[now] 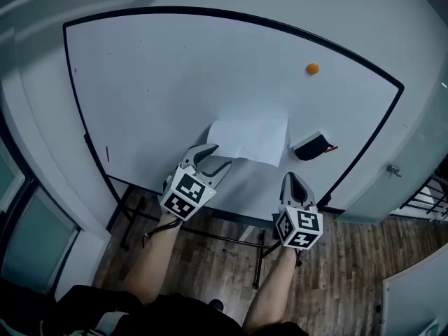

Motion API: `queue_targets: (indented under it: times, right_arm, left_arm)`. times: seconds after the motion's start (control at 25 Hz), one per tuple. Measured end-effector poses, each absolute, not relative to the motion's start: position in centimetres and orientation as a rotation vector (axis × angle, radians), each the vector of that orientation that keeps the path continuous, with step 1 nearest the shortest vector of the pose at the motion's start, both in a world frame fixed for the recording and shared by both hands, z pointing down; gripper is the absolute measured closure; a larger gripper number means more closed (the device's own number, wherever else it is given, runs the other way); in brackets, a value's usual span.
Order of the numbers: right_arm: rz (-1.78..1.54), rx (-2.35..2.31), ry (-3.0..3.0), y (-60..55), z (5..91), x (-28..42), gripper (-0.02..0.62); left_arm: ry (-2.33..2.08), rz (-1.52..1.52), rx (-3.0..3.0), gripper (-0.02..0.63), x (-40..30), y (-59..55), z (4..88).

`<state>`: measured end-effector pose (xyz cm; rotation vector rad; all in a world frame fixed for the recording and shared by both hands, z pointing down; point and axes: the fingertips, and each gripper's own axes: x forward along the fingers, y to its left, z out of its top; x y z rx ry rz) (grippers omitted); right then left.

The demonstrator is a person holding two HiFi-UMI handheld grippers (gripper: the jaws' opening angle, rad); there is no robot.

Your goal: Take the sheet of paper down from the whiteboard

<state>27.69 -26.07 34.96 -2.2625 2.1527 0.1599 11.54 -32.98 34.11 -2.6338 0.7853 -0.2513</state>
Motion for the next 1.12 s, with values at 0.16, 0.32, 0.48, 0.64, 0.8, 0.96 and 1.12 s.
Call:
queue_targets:
  times: [0.16, 0.32, 0.48, 0.64, 0.8, 0.96, 1.12]
  right_arm:
    - [0.163, -2.240, 2.189, -26.7, 35.2, 27.5, 0.571]
    - [0.160, -2.232, 2.200, -26.7, 35.4, 27.8, 0.571]
    - [0.166, -2.226, 2.210, -26.7, 35.2, 28.0, 0.571]
    - [0.170, -2.218, 2.217, -26.6, 35.2, 28.4, 0.571]
    - [0.163, -2.215, 2.222, -26.3, 35.5, 28.8, 0.571]
    - [0.151, -2.209, 2.227, -26.0, 35.9, 29.5, 0.571]
    - [0.150, -2.197, 2.241, -25.9, 36.3, 30.0, 0.571]
  left_arm:
    - [0.833, -0.244, -2.628, 0.422, 11.2, -33.7, 33.8]
    - [0.826, -0.209, -2.647, 0.422, 11.7, -33.3, 33.0]
    - [0.800, -0.231, -2.611, 0.420, 13.1, -32.4, 32.6]
    - [0.765, -0.225, -2.591, 0.420, 14.9, -31.4, 32.0]
    - [0.776, -0.243, -2.562, 0.420, 15.9, -31.6, 31.9]
    - [0.830, -0.279, -2.521, 0.422, 16.1, -32.3, 31.8]
    - [0.894, -0.362, -2.449, 0.422, 16.0, -32.8, 32.5]
